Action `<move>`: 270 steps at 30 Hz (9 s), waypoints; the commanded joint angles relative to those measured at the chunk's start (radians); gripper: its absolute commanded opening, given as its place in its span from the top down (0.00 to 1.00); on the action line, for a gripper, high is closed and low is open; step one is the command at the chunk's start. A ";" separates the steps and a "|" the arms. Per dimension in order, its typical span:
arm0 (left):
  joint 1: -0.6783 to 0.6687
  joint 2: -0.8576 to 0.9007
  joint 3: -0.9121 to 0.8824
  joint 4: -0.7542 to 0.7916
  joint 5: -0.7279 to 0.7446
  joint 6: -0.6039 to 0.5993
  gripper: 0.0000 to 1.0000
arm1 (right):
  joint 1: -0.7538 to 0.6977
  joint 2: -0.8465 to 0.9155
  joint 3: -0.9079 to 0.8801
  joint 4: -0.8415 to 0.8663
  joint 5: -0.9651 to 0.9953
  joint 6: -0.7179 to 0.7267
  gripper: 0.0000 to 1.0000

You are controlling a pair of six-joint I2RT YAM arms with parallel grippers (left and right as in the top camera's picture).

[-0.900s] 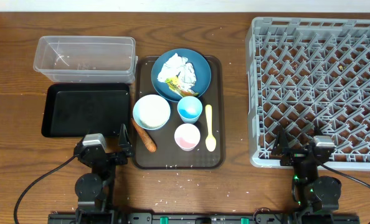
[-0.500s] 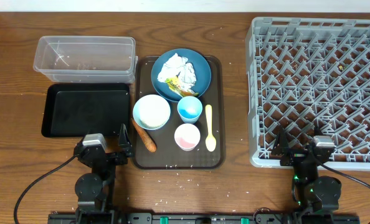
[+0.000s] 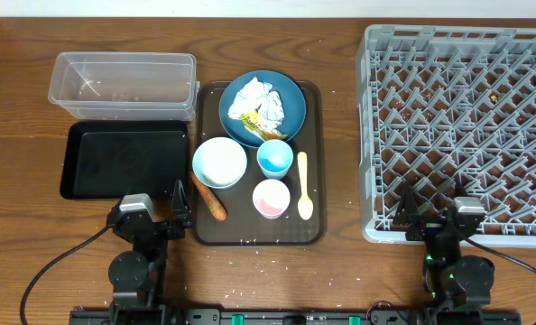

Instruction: Sort waste into correct bins and load items into the dishwasher rack

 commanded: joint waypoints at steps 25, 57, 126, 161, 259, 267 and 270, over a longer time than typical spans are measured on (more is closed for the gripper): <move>-0.002 -0.006 -0.028 -0.024 -0.009 0.016 0.05 | 0.014 -0.005 -0.001 -0.005 -0.003 0.008 0.01; -0.002 -0.006 -0.028 -0.024 -0.009 0.017 0.05 | 0.014 -0.005 -0.001 -0.005 -0.003 0.008 0.01; -0.002 0.002 0.058 -0.011 0.060 0.009 0.05 | 0.014 -0.003 0.018 0.201 -0.033 -0.027 0.01; -0.013 0.933 0.970 -0.444 0.120 0.009 0.05 | 0.013 0.699 0.687 0.019 -0.087 -0.101 0.01; 0.095 2.041 1.685 -0.455 -0.162 -0.344 0.71 | 0.013 0.990 1.025 -0.562 -0.134 -0.085 0.01; 0.091 1.991 1.693 -0.470 -0.085 -0.343 0.22 | 0.013 0.990 1.025 -0.554 -0.135 -0.086 0.01; 0.082 1.934 1.693 -0.478 -0.008 -0.339 0.21 | 0.013 0.990 1.025 -0.552 -0.134 -0.086 0.01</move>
